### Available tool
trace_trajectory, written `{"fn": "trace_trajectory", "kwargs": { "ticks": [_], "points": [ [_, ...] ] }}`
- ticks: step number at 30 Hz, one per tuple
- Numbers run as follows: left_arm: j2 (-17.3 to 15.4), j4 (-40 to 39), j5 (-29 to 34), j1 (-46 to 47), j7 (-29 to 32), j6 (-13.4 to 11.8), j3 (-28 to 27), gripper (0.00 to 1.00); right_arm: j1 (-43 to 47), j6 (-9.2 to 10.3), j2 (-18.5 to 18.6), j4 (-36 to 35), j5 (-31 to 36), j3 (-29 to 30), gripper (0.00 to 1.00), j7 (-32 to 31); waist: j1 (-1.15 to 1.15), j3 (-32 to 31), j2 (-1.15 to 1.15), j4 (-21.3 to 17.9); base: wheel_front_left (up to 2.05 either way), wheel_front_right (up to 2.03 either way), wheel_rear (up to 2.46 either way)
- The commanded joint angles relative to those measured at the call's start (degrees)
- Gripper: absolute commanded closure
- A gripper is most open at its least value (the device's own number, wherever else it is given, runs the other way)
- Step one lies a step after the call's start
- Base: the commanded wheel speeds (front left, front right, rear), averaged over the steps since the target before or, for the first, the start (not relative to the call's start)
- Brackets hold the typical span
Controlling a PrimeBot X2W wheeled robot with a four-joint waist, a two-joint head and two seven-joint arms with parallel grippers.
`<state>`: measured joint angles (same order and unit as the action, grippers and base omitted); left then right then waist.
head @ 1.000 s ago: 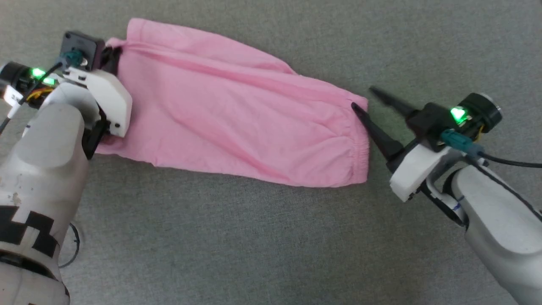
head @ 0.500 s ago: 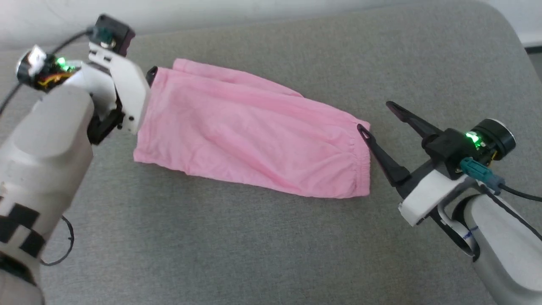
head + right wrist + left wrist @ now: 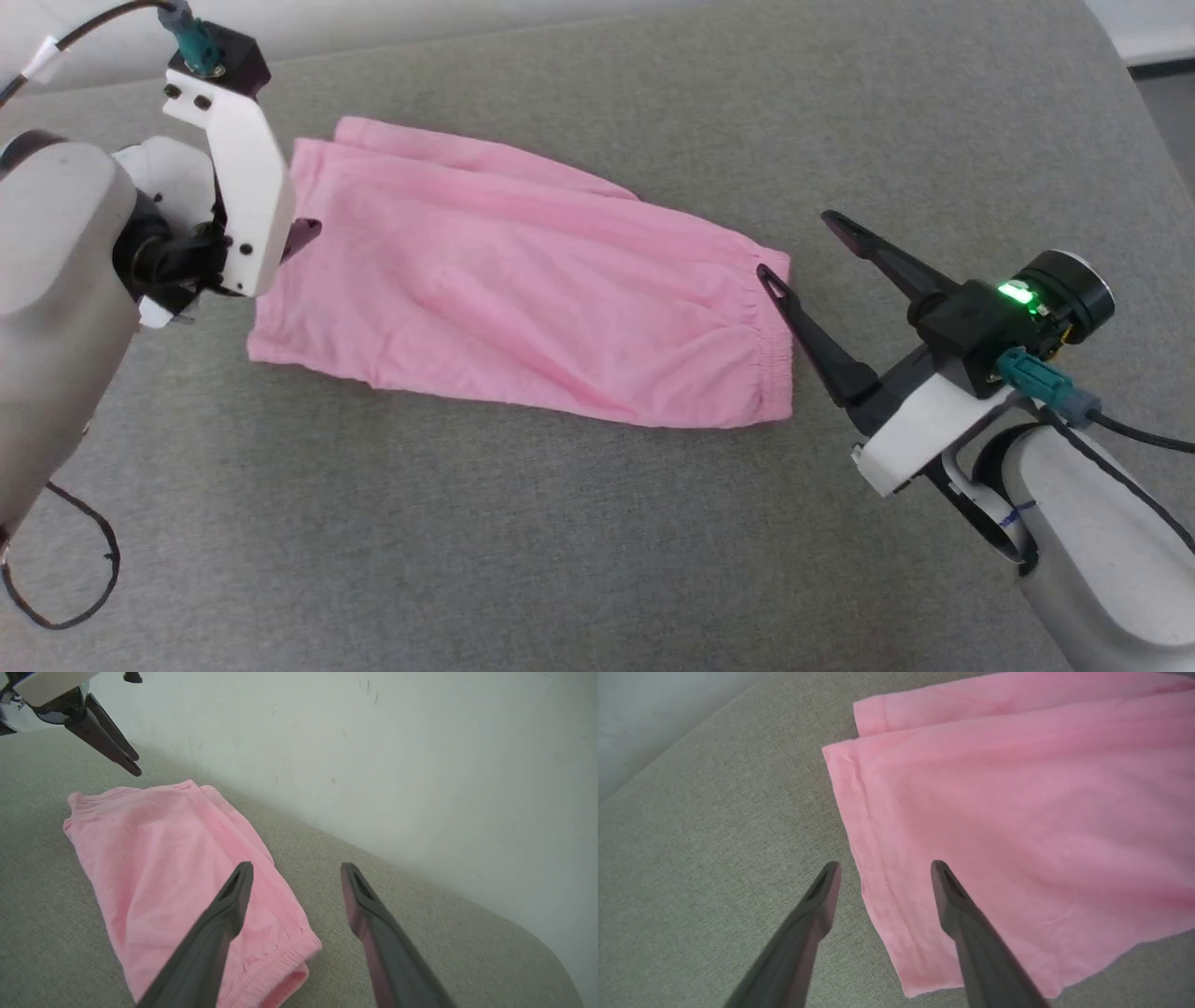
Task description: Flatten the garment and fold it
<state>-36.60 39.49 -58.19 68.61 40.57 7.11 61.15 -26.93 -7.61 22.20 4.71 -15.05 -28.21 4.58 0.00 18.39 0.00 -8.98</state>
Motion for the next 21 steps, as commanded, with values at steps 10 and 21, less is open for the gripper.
{"fn": "trace_trajectory", "kwargs": {
  "ticks": [10, 21],
  "points": [
    [-0.8, 0.4, -1.6, -2.6, 4.5, 0.4, 5.0, 0.0, -2.6, 0.12, -1.4, 2.2, 0.1, -0.8, 0.0, 1.5, 0.0, 4.5, 0.0, -3.9, 0.0, 0.0, 0.0],
    [-1.1, -1.0, -2.8, -3.3, 0.9, 0.4, 8.4, 1.0, -7.8, 0.12, 1.1, 2.8, -1.1, -1.5, 0.0, -1.3, 0.0, 1.9, 0.0, -2.6, 0.0, 0.0, 0.0]
  ]
}}
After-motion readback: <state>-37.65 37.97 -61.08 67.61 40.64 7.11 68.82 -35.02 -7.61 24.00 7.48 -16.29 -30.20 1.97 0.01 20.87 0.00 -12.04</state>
